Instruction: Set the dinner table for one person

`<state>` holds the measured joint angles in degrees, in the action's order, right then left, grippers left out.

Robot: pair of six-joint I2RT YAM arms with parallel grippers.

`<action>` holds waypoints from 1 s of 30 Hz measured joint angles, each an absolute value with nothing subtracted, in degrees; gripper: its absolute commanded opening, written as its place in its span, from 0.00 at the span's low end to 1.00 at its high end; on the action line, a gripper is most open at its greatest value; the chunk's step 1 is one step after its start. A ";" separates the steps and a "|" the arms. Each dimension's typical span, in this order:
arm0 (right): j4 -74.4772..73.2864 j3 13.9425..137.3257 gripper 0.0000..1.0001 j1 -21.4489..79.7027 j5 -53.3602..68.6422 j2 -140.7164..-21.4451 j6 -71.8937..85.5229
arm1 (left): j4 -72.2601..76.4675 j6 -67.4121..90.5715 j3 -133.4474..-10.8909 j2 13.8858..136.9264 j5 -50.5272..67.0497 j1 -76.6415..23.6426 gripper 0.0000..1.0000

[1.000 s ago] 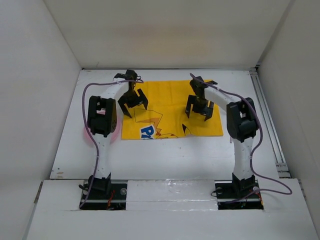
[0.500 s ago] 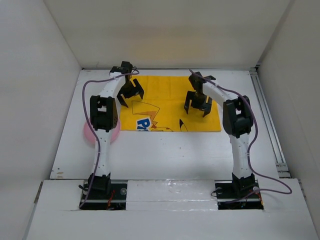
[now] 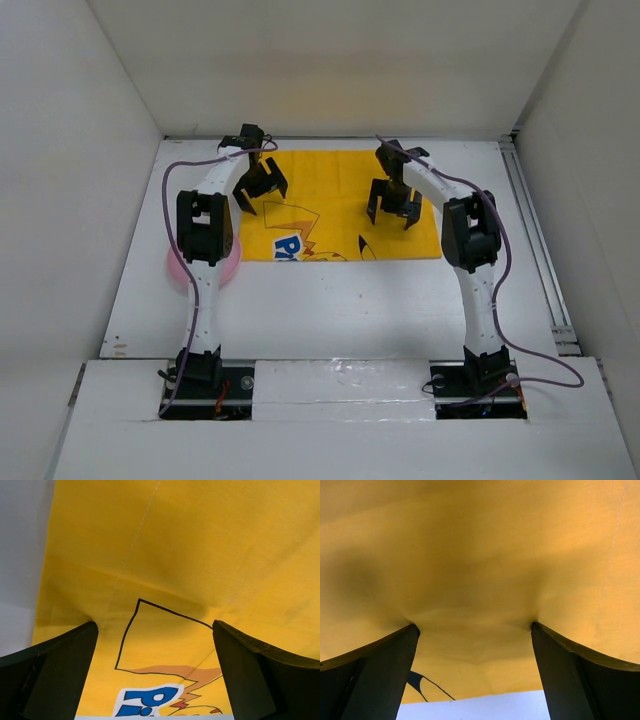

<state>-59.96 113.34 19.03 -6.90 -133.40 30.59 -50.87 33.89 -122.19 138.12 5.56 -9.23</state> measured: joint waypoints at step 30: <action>-57.34 113.23 1.00 21.43 -13.67 -121.56 26.41 | -52.64 35.66 -124.18 127.07 1.45 -7.51 1.00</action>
